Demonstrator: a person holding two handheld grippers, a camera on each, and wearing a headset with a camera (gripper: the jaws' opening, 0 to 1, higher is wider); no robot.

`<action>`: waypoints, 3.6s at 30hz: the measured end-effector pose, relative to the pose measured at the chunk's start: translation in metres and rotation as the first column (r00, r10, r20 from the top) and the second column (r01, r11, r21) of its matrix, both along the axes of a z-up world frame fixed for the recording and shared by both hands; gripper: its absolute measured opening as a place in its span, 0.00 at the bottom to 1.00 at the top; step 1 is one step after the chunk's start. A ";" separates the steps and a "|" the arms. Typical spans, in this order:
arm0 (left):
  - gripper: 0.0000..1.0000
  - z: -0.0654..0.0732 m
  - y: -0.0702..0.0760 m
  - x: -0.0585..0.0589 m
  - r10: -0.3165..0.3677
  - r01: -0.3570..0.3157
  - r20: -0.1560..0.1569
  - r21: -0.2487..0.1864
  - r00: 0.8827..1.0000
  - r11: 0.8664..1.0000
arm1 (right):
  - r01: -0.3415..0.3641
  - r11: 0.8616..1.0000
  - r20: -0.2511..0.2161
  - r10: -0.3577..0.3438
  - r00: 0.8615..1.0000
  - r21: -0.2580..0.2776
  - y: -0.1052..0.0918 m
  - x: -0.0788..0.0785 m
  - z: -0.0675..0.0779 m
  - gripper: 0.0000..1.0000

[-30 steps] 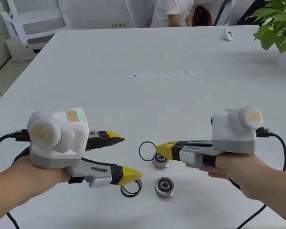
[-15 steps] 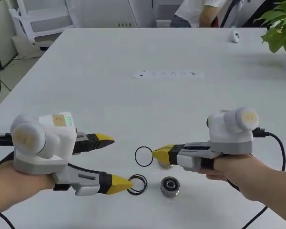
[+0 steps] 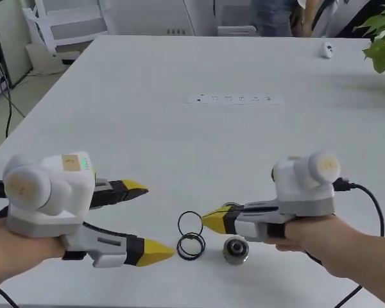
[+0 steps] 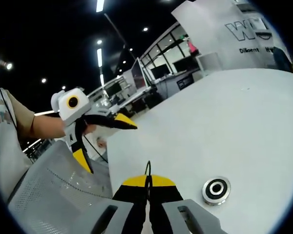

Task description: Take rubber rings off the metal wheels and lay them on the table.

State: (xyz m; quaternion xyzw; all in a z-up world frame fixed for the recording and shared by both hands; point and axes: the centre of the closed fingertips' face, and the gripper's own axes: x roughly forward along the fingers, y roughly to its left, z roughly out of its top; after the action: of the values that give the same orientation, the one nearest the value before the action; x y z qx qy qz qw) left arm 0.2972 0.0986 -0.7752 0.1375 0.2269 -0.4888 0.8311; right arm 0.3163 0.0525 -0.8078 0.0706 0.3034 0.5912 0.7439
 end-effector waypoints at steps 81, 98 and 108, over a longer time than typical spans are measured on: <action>0.72 0.006 0.000 -0.004 0.019 -0.019 -0.019 0.013 1.000 1.000 | 0.006 0.993 0.105 0.006 0.994 -0.119 -0.015 0.005 -0.005 0.40; 0.75 0.026 0.003 0.001 0.038 -0.038 0.005 -0.005 0.999 0.999 | 0.075 0.994 0.214 -0.056 0.975 -0.084 -0.051 0.012 0.033 0.61; 0.76 0.032 0.004 -0.002 0.050 -0.050 0.013 -0.016 0.999 0.999 | 0.095 0.990 0.269 -0.063 0.961 -0.105 -0.072 0.006 0.038 0.67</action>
State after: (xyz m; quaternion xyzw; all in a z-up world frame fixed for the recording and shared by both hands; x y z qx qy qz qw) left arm 0.2955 0.1023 -0.7433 0.1286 0.2207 -0.4685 0.8457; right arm 0.3225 -0.0196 -0.7694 -0.0406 0.2319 0.5464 0.8037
